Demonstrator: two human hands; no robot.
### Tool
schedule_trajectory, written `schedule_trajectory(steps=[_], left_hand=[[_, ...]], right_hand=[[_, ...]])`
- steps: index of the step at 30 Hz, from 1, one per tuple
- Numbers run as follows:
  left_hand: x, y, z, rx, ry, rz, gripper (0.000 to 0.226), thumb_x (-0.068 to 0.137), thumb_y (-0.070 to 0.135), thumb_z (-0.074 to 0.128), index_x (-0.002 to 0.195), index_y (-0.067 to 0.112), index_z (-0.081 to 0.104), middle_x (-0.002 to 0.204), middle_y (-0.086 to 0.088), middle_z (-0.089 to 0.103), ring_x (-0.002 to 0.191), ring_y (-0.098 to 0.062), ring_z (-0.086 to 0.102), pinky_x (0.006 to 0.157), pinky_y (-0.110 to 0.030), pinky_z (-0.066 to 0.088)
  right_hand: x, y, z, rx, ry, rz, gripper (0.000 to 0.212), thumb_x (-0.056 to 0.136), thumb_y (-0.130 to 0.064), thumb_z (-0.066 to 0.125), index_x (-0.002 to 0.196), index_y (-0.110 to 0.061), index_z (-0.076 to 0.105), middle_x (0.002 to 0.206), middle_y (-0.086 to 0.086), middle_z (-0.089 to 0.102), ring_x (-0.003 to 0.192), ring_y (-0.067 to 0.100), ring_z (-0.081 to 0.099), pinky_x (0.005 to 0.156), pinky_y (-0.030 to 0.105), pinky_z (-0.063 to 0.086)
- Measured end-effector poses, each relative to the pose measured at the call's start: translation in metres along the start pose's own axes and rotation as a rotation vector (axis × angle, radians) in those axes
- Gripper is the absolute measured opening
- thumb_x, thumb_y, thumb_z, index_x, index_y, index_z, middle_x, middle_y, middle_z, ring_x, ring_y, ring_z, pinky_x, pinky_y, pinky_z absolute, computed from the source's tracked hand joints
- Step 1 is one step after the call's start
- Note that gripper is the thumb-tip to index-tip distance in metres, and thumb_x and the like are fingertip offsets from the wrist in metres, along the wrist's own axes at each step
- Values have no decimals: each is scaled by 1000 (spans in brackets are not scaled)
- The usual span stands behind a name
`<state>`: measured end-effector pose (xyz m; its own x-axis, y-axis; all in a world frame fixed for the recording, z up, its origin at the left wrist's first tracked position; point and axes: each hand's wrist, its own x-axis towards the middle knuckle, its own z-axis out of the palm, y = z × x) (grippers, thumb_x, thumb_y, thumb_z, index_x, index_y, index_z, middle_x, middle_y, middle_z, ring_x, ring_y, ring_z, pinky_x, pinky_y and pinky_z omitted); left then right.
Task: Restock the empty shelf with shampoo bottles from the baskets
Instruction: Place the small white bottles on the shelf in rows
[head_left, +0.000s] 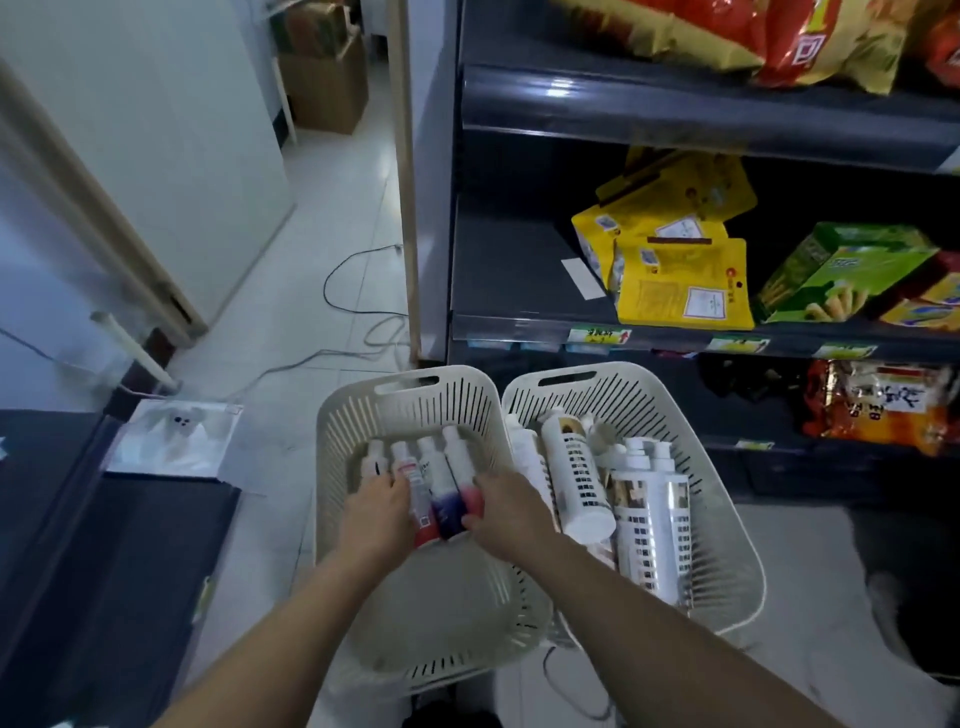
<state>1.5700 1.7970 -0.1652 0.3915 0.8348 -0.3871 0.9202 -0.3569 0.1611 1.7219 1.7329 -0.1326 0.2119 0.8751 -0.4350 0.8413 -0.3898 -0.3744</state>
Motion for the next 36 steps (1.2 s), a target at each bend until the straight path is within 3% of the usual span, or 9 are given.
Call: schedule_trajectory(steps=[4,9,12,16,19,21,24,30,36], left_hand=[[30,-3,26,-56,-105,-19,47,89,29,54,132,14,47,128,-10,54,113,-29,54,89,-40,49],[66,-9,65,-153,-211,-53,52,86,41,58,129,12,50,125,-13,57,110,-30,56,86,-37,48],[85,-8,82,-314,-291,-120,35,93,29,51,119,8,55,121,-15,60,104,-28,59,77,-29,44],[105,0,93,-706,-281,-352,28,98,19,45,122,5,50,121,-9,58,108,-25,57,86,-30,45],[119,0,114,-917,-212,-528,46,96,21,47,140,14,36,132,-9,53,110,-27,56,90,-33,47],[122,-1,128,-1024,-184,-627,62,88,34,53,143,18,31,132,-12,55,103,-29,58,85,-35,50],[120,1,136,-1148,-125,-700,91,68,58,60,144,20,28,134,-8,53,115,-32,56,95,-44,49],[110,-5,143,-1582,-153,-834,56,83,33,72,132,14,53,124,-10,63,109,-31,62,94,-50,51],[91,-16,148,-1589,-142,-832,46,86,18,69,129,9,54,119,-13,65,105,-31,64,95,-47,51]], right_hand=[[36,8,20,61,-55,51,18,88,-28,65,100,-17,57,108,5,58,106,26,57,74,29,38],[86,11,56,166,-120,187,30,90,-29,61,113,-10,57,116,11,62,106,30,60,77,32,45],[112,17,83,321,-124,324,37,88,-26,61,121,-10,54,121,11,62,111,30,59,89,36,50],[147,25,118,481,-44,497,51,91,-25,56,138,-11,43,139,13,50,127,31,50,106,44,43],[164,28,133,464,15,587,51,96,-28,51,143,-9,40,144,13,46,131,32,45,110,46,39],[169,30,140,433,27,617,52,99,-30,46,145,-9,38,148,13,40,134,33,40,111,47,36],[173,29,143,399,8,664,56,99,-43,39,145,-11,40,150,14,36,135,33,36,111,47,35],[180,35,148,634,-25,716,48,95,-37,45,133,-9,51,131,17,56,112,34,57,97,45,49],[164,43,161,631,-82,664,47,87,-33,63,127,-8,55,122,14,64,103,31,64,88,43,57]])
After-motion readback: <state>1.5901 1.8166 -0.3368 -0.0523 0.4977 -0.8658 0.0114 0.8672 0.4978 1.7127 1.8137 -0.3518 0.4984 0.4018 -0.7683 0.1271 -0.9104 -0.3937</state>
